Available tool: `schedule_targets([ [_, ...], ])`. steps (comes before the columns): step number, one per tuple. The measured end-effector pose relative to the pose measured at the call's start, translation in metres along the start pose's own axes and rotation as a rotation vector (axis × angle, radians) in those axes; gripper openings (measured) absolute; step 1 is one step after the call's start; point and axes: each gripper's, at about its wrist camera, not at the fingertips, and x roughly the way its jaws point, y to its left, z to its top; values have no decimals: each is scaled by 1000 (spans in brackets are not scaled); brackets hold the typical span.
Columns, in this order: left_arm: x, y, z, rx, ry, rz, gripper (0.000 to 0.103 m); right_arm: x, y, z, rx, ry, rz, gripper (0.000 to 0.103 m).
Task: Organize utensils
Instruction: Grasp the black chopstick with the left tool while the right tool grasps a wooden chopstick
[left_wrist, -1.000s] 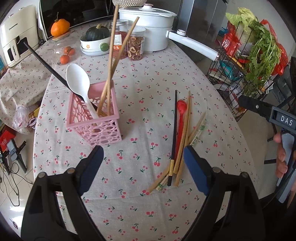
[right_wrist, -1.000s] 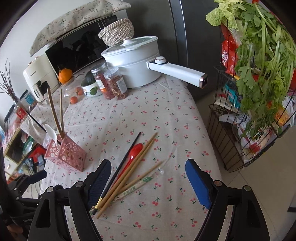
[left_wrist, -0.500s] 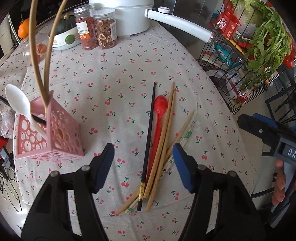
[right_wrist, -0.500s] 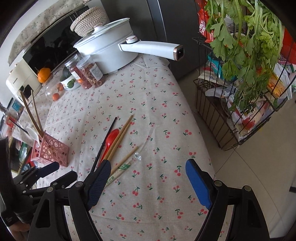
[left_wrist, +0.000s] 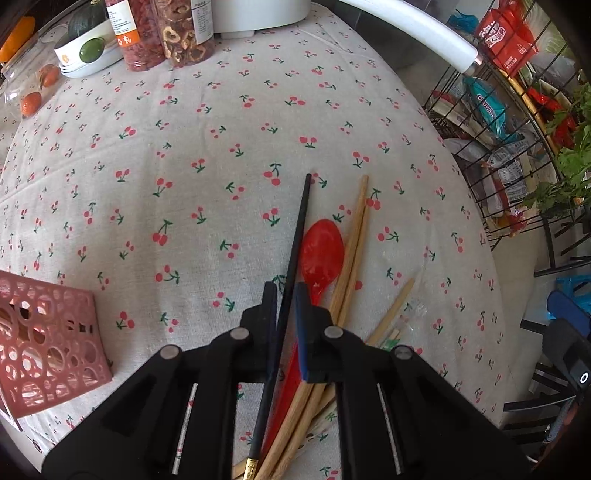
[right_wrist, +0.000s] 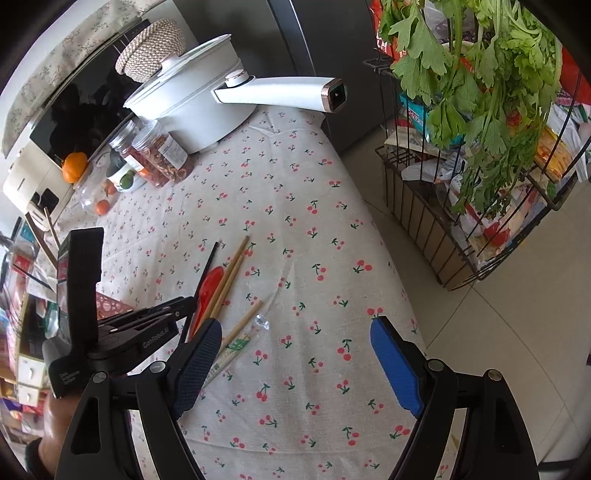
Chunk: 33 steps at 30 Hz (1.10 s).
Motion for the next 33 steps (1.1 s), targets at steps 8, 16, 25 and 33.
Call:
schedule_targets([
  [8, 3, -8, 1, 32, 1, 58, 8, 5, -2, 3, 20, 14, 1, 84],
  [16, -49, 2, -20, 63, -104, 40, 7, 15, -4, 3, 28, 36, -28, 84],
  [25, -119, 27, -55, 99, -226, -7, 6, 36, 15, 3, 14, 73, -31, 84],
  [33, -136, 57, -89, 99, -330, -22, 7, 64, 31, 3, 43, 116, 31, 72],
])
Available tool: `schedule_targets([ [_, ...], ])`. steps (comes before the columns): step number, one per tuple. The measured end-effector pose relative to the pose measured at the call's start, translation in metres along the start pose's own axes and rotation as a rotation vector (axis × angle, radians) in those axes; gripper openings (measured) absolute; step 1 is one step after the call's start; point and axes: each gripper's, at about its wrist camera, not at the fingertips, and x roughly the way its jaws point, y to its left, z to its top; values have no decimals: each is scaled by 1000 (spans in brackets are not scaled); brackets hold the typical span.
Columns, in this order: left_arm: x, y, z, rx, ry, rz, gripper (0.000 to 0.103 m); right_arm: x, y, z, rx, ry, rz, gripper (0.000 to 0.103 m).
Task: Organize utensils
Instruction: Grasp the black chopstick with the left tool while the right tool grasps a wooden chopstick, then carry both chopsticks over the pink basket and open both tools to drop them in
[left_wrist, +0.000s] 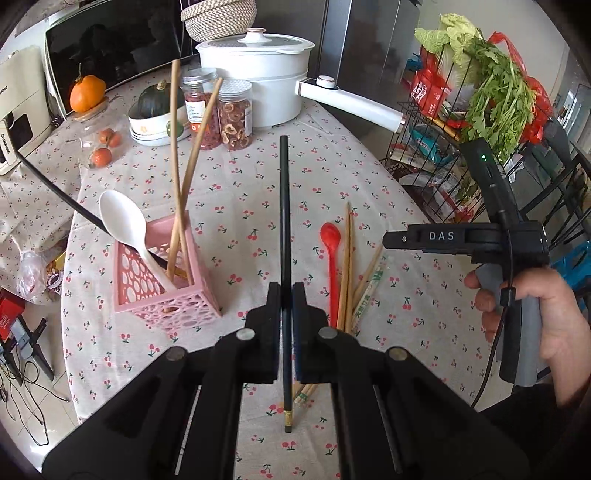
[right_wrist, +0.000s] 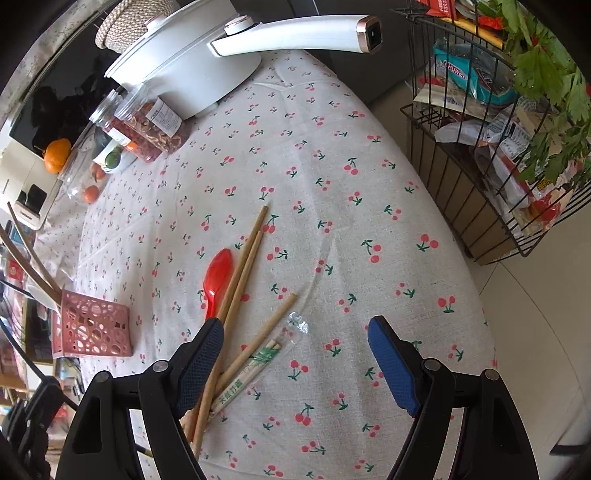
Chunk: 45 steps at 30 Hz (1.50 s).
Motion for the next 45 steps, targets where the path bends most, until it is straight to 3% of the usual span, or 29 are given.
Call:
schedule_targets([
  [4, 3, 19, -6, -51, 36, -37, 6, 13, 10, 2, 20, 42, 80, 34],
  [7, 0, 25, -7, -50, 31, -45, 6, 23, 20, 4, 18, 66, 94, 20],
  [10, -4, 30, -9, -60, 32, -60, 6, 31, 31, 6, -4, 71, 70, 15],
  [17, -19, 38, -12, -86, 2, -94, 6, 54, 59, 6, -60, 126, -28, 14],
  [21, -22, 45, -12, -98, -2, -100, 6, 58, 76, 4, -118, 122, -118, 14],
  [25, -21, 52, -14, -119, -3, -92, 7, 61, 84, 3, -155, 100, -154, 13],
  [33, -39, 58, -15, -125, -68, -72, 6, 39, 83, 0, -131, 15, -52, 6],
  [45, -91, 73, -11, -178, -271, -72, 6, -70, 99, -34, -235, -280, 127, 6],
])
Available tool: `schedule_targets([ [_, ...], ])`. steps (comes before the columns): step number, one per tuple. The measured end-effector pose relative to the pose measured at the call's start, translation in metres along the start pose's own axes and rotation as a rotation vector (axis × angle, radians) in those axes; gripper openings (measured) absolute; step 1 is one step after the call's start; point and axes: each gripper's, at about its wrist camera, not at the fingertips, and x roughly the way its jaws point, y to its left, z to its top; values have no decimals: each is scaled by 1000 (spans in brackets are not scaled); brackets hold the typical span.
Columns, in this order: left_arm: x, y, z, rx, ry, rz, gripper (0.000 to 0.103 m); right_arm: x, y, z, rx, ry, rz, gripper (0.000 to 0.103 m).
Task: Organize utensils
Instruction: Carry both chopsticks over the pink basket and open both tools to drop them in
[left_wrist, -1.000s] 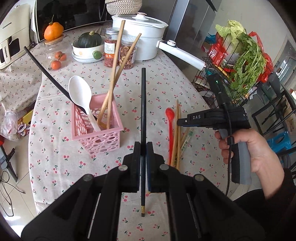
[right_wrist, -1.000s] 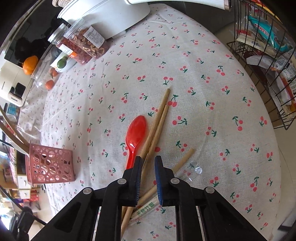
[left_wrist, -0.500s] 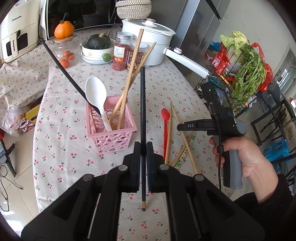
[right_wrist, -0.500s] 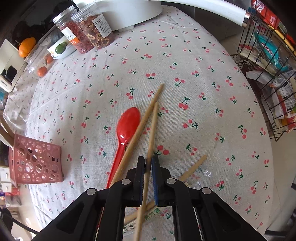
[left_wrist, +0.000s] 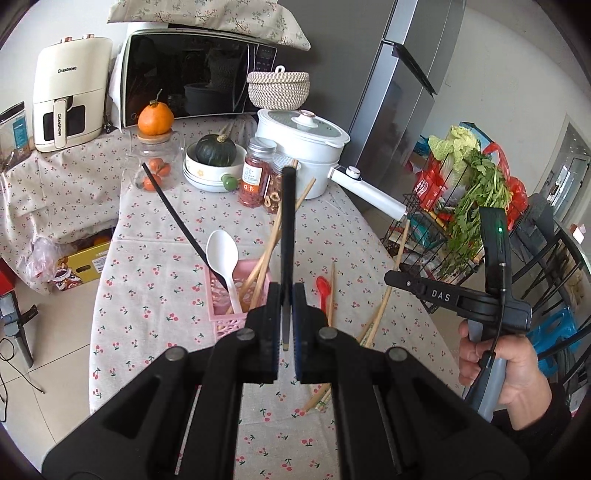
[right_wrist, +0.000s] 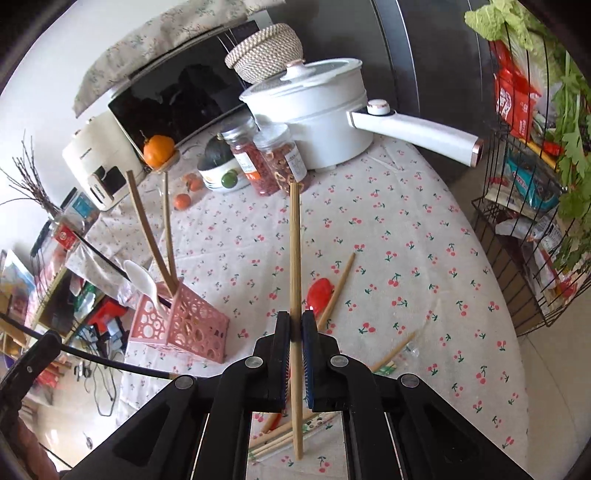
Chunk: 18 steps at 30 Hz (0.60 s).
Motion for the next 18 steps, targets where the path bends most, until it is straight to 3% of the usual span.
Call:
schedule_targets([
  [3, -14, 1, 8, 4, -64, -21, 6, -25, 12, 3, -36, -92, 22, 6],
  [9, -33, 8, 22, -3, -201, 22, 6, -61, 37, 13, -103, -250, 77, 6],
  [14, -31, 15, 28, 11, -258, 79, 6, -72, 55, 13, -139, -291, 118, 6],
  [18, -16, 19, 28, 24, -235, 138, 6, -67, 64, 11, -157, -282, 130, 6],
])
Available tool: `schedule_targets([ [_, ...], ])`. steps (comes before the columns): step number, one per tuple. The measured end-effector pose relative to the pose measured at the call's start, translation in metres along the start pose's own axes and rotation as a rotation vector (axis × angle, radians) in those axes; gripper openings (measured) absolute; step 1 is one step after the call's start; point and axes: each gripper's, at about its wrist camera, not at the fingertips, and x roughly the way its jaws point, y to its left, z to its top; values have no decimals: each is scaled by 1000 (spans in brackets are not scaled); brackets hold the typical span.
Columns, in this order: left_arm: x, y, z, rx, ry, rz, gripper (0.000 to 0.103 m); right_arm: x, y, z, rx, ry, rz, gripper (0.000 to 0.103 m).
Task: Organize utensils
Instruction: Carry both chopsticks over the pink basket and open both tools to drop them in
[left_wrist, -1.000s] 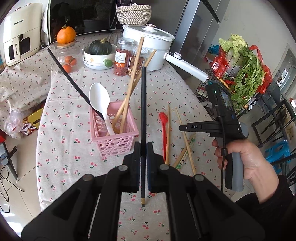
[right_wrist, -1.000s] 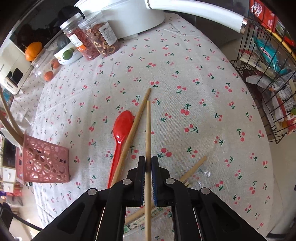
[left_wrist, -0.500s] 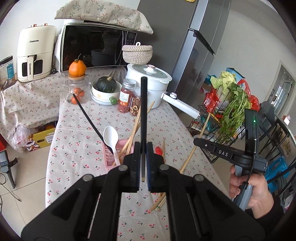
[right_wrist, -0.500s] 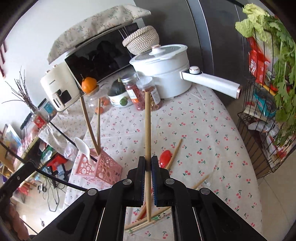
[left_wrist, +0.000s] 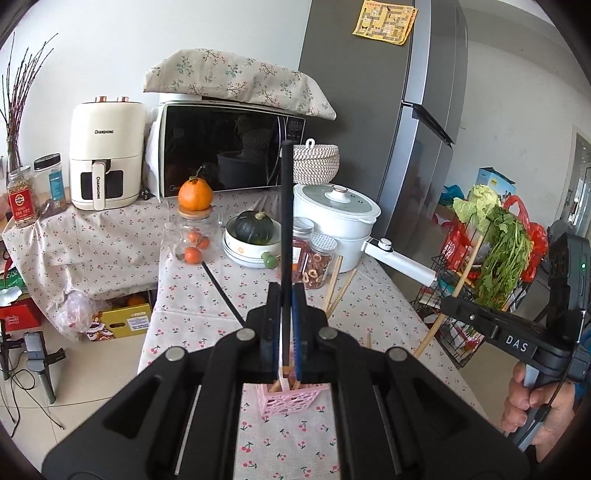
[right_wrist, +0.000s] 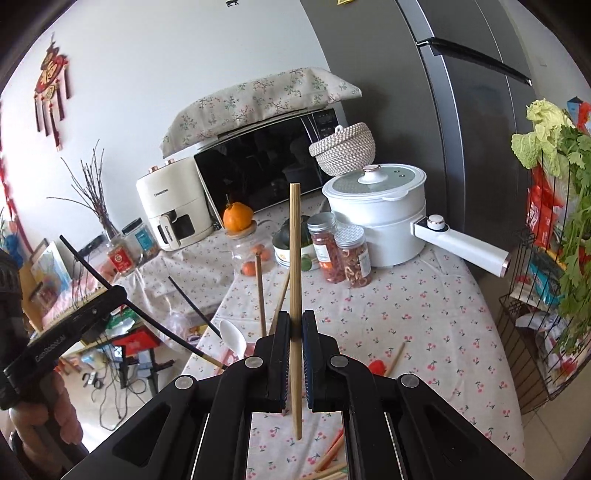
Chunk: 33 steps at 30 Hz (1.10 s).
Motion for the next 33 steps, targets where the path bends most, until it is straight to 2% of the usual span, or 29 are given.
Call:
schedule_targets([
  [8, 44, 6, -14, 24, 122, 48, 6, 8, 5, -5, -9, 18, 6, 6],
  [12, 54, 9, -17, 10, 135, 44, 7, 9, 7, -6, -12, 22, 12, 6],
  [14, 53, 9, -16, 4, 131, 56, 14, 10, 8, -6, -12, 22, 17, 6],
  [16, 48, 9, -16, -8, 130, 50, 38, 10, 10, -5, -11, 18, 22, 6],
  [18, 42, 9, -16, -20, 124, 48, 55, 10, 12, -4, -8, 9, 29, 6],
  [22, 36, 9, -21, -10, 166, 64, 75, 10, 17, 1, 5, -18, 52, 6],
  [25, 35, 14, -29, -12, 226, 93, 83, 11, 23, 4, 9, -42, 64, 6],
  [33, 32, 31, -52, -28, 317, 105, 94, 17, 30, 12, 26, -109, 87, 6],
])
